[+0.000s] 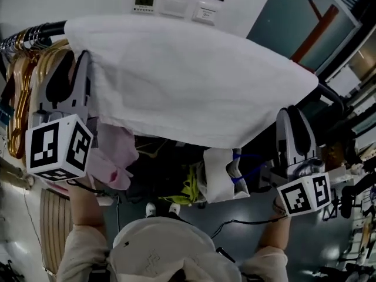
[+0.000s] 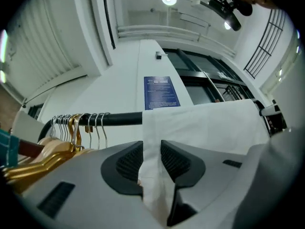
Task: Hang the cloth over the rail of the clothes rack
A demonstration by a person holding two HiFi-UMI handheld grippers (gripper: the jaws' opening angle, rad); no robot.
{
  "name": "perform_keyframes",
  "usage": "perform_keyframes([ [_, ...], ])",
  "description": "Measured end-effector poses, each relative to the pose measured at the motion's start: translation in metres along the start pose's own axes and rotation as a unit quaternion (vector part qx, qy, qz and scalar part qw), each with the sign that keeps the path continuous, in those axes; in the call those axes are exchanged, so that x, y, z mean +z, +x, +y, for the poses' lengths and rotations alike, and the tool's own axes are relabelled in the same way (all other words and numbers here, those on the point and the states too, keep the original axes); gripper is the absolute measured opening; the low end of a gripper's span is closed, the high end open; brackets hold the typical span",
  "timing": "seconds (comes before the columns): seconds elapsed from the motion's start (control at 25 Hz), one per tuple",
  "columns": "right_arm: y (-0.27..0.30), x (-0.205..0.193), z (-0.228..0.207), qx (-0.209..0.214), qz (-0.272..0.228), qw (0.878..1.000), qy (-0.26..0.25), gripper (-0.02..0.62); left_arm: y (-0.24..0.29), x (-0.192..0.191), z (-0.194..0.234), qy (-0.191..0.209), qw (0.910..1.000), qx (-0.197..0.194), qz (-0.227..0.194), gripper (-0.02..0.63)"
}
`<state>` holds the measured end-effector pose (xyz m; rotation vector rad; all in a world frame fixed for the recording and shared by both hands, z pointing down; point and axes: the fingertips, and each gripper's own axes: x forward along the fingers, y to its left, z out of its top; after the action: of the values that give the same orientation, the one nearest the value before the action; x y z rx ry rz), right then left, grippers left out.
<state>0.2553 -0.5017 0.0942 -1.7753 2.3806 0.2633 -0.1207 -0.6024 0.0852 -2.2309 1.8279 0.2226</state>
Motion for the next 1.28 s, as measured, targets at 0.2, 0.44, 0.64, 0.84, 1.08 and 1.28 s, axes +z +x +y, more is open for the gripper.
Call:
perform_keyframes([
  [0.2, -0.009, 0.003, -0.032, -0.024, -0.018, 0.999, 0.044, 0.106, -0.001, -0.007, -0.007, 0.006, 0.9999, 0.014, 0.008, 0.121],
  [0.44, 0.016, 0.006, -0.031, -0.002, 0.008, 1.0, 0.008, 0.104, -0.01, -0.007, -0.011, 0.016, 0.9995, 0.021, 0.015, 0.121],
  [0.64, 0.008, 0.014, -0.038, -0.003, -0.011, 0.999, 0.037, 0.025, -0.019, -0.009, -0.002, 0.017, 0.9988, 0.037, 0.027, 0.121],
  [0.84, 0.0, 0.017, -0.039, -0.006, -0.038, 0.999, 0.032, 0.025, -0.02, -0.017, -0.006, 0.001, 0.999, 0.031, 0.032, 0.121],
  [1.08, -0.03, -0.029, -0.039, -0.045, -0.04, 0.998, 0.015, 0.025, -0.048, -0.038, -0.018, 0.012, 0.999, 0.016, 0.04, 0.122],
  [1.28, -0.059, -0.094, -0.031, -0.074, -0.015, 0.996, -0.055, 0.025, -0.08, -0.081, -0.025, -0.016, 0.9987, -0.017, 0.046, 0.097],
])
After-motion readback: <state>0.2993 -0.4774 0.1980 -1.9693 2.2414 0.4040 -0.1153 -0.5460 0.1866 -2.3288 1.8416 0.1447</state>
